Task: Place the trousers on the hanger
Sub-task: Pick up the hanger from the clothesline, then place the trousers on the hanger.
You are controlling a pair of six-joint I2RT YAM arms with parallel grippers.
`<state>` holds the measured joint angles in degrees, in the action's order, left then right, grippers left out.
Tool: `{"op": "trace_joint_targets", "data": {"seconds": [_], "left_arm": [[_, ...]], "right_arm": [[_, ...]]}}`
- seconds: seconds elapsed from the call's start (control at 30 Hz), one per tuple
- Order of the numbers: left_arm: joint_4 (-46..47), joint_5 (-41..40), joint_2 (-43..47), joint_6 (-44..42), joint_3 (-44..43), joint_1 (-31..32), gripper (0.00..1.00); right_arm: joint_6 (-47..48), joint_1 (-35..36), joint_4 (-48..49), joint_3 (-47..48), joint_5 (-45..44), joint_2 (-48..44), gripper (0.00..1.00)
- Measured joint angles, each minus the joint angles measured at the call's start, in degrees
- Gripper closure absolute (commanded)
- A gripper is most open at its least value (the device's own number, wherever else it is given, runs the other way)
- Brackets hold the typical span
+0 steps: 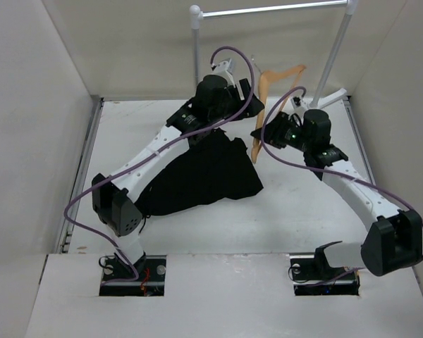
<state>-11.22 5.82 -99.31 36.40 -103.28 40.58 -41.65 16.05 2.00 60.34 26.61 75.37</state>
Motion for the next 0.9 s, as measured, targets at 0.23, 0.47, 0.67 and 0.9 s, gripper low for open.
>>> {"op": "trace_joint_targets", "data": {"seconds": [0.23,0.47,0.67,0.9], "left_arm": [[-0.5,-2.6,-5.3,-2.4,-1.0,1.0,0.43],[-2.5,-5.7,-9.7,-3.9,-2.2,1.0,0.54],[-3.0,-7.7,-10.4,-3.7,-2.3,1.6,0.91],[-0.7,-11.0,-9.4,-2.3,2.1,4.1,0.98]], "right_arm": [[-0.7,3.8,-1.7,-6.8,-0.1,-1.6,0.88],[-0.7,6.2,-2.2,-9.7,-1.2,-5.1,0.87],[-0.7,6.6,-3.5,-12.0,-2.2,-8.2,0.86],[-0.3,6.4,-7.3,-13.7,-4.3,-12.8,0.52]]}}
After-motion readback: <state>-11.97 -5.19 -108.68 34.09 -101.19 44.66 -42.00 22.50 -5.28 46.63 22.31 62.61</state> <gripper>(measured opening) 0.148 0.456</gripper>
